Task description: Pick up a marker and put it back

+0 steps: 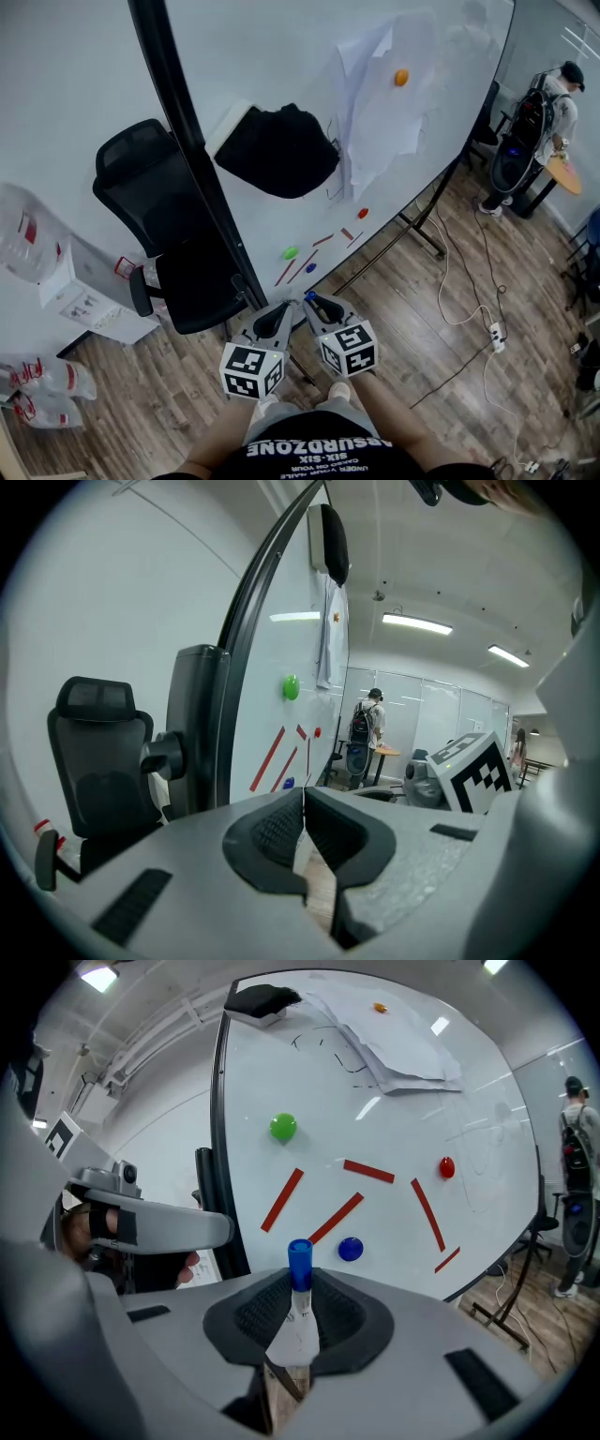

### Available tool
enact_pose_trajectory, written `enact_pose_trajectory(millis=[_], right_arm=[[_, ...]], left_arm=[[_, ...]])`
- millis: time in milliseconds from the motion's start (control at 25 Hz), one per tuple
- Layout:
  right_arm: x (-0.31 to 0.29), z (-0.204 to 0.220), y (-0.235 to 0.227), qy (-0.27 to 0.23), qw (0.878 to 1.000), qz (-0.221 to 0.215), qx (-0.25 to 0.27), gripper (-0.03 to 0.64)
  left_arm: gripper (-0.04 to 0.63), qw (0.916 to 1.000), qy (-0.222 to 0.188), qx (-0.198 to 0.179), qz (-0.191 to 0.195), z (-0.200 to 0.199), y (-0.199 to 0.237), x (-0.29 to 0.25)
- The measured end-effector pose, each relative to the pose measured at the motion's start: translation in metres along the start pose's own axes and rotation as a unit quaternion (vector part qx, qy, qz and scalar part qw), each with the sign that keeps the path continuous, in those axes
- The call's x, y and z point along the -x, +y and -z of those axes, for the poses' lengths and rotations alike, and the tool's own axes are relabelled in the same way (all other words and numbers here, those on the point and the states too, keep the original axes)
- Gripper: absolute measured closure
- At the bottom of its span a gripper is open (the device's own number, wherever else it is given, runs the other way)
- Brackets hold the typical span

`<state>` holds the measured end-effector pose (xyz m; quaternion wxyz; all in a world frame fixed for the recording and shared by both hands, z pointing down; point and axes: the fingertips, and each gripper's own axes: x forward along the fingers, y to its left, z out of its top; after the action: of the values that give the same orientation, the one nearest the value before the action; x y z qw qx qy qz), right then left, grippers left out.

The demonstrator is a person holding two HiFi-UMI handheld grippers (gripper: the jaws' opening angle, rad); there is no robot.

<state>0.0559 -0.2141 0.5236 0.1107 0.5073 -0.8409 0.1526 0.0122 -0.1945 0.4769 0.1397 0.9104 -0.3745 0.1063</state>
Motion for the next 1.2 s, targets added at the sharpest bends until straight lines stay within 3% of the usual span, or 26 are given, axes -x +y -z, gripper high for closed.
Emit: enact_pose_trajectory(millis=[1200], right_arm=[[0.055, -0.072, 0.028, -0.110, 0.994, 0.023, 0.016, 0.555]], left_arm=[[0.588, 0.9998, -0.019, 0.003, -0.004, -0.002, 0.005, 0.036]])
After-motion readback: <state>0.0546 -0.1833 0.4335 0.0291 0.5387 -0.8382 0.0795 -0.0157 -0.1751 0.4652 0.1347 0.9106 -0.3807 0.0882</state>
